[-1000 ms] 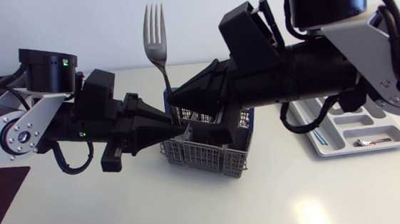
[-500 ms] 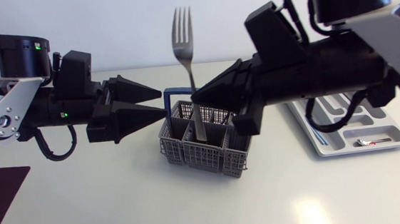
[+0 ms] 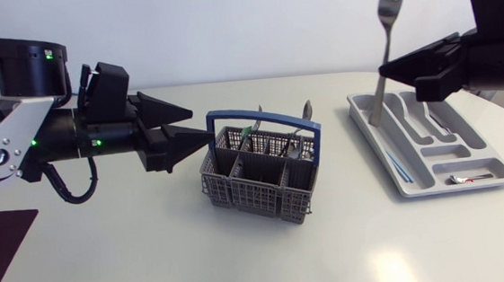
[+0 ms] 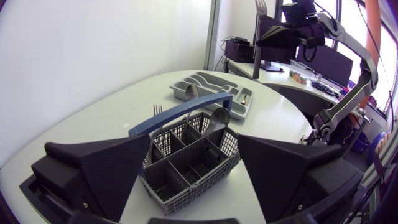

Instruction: Sort the cutlery from the basket into the organizer compartments.

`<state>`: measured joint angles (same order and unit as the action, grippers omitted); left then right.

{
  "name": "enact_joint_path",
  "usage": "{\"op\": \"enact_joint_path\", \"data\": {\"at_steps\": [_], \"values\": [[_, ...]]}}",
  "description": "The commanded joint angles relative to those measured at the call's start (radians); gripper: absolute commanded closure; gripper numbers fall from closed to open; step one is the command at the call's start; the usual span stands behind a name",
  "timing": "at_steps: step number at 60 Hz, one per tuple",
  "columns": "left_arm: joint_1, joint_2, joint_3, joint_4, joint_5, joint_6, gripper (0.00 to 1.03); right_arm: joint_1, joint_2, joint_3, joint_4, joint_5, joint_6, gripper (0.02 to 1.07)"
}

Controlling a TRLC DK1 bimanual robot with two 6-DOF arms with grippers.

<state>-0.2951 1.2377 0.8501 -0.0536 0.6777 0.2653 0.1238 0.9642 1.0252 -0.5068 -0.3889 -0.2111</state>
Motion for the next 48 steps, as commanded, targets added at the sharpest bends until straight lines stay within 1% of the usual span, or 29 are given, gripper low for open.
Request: {"op": "enact_joint_path", "data": {"at_steps": [1, 4, 6, 9, 15, 19, 22, 26, 29, 33, 39, 48], "values": [[-0.027, 0.012, 0.029, -0.006, -0.053, 0.005, 0.06, -0.101, 0.050, 0.039, -0.009, 0.015, -0.039, 1.01], [-0.038, 0.019, 0.035, -0.014, -0.101, 0.006, 0.06, -0.179, 0.080, 0.047, -0.001, 0.018, -0.050, 1.01], [-0.038, 0.025, 0.041, -0.020, -0.115, 0.006, 0.06, -0.213, 0.102, 0.049, 0.010, 0.024, -0.059, 1.01], [-0.042, 0.036, 0.052, -0.031, -0.148, 0.008, 0.06, -0.254, 0.142, 0.058, 0.028, 0.061, -0.071, 1.01], [-0.056, 0.043, 0.058, -0.046, -0.216, 0.026, 0.06, -0.296, 0.246, 0.093, 0.051, 0.147, -0.088, 1.01], [-0.070, 0.043, 0.050, -0.049, -0.253, 0.049, 0.06, -0.308, 0.335, 0.122, 0.080, 0.225, -0.096, 1.01], [-0.078, 0.043, 0.047, -0.051, -0.270, 0.052, 0.06, -0.325, 0.389, 0.145, 0.088, 0.245, -0.096, 1.01], [-0.090, 0.042, 0.040, -0.055, -0.300, 0.063, 0.06, -0.337, 0.458, 0.170, 0.122, 0.297, -0.094, 1.01], [-0.093, 0.039, 0.033, -0.058, -0.319, 0.074, 0.06, -0.340, 0.522, 0.194, 0.152, 0.358, -0.094, 1.01], [-0.095, 0.037, 0.026, -0.058, -0.340, 0.087, 0.06, -0.345, 0.608, 0.242, 0.162, 0.412, -0.093, 1.01], [-0.090, 0.036, 0.020, -0.061, -0.348, 0.101, 0.06, -0.354, 0.708, 0.309, 0.152, 0.466, -0.090, 1.01], [-0.091, 0.034, 0.021, -0.077, -0.349, 0.104, 0.06, -0.392, 0.889, 0.467, 0.102, 0.505, -0.083, 1.01]]}}
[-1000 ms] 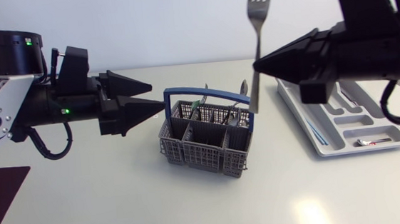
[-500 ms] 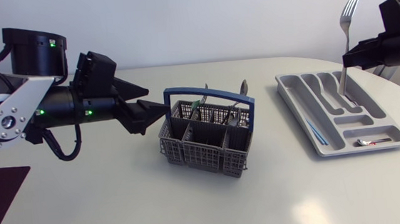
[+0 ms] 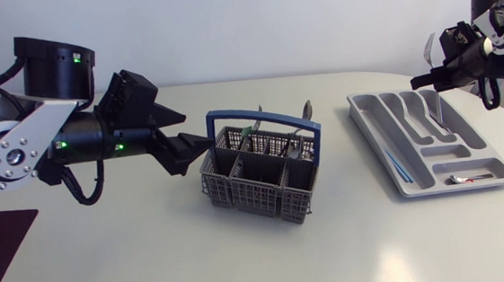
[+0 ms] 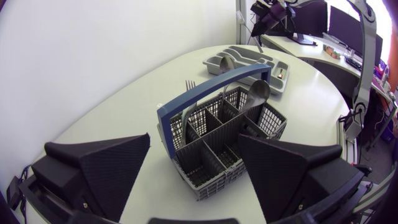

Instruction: Sort the cutlery from the basket into the organizer compartments.

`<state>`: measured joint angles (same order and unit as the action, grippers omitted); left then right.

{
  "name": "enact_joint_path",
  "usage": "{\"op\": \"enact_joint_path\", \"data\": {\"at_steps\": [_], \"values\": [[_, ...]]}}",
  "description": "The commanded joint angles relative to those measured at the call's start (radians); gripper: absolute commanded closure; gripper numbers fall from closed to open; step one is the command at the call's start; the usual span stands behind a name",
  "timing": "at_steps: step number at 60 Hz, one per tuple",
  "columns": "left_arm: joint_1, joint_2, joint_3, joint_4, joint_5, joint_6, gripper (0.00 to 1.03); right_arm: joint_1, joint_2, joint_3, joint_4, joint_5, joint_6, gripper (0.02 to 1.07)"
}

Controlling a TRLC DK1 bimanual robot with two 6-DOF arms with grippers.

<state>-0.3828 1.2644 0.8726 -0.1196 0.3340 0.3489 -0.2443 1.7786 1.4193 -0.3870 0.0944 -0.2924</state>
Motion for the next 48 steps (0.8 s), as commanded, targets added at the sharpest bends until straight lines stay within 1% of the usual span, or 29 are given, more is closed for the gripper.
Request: {"op": "enact_joint_path", "data": {"at_steps": [1, 11, 19, 31, 48], "values": [[-0.005, 0.006, -0.001, -0.012, -0.006, 0.021, 0.06, -0.029, 0.105, 0.104, -0.029, 0.024, 0.001, 1.01], [-0.042, 0.001, 0.006, -0.029, -0.032, 0.019, 0.06, -0.062, 0.275, 0.263, -0.062, 0.077, 0.010, 1.01], [-0.064, -0.002, 0.026, -0.061, -0.046, 0.018, 0.06, -0.072, 0.390, 0.368, -0.096, 0.099, 0.013, 1.01], [-0.113, 0.000, 0.032, -0.071, -0.079, 0.013, 0.06, -0.070, 0.495, 0.441, -0.112, 0.110, 0.050, 1.01], [-0.133, -0.002, 0.031, -0.074, -0.087, 0.010, 0.06, -0.067, 0.558, 0.491, -0.135, 0.108, 0.065, 1.00]]}}
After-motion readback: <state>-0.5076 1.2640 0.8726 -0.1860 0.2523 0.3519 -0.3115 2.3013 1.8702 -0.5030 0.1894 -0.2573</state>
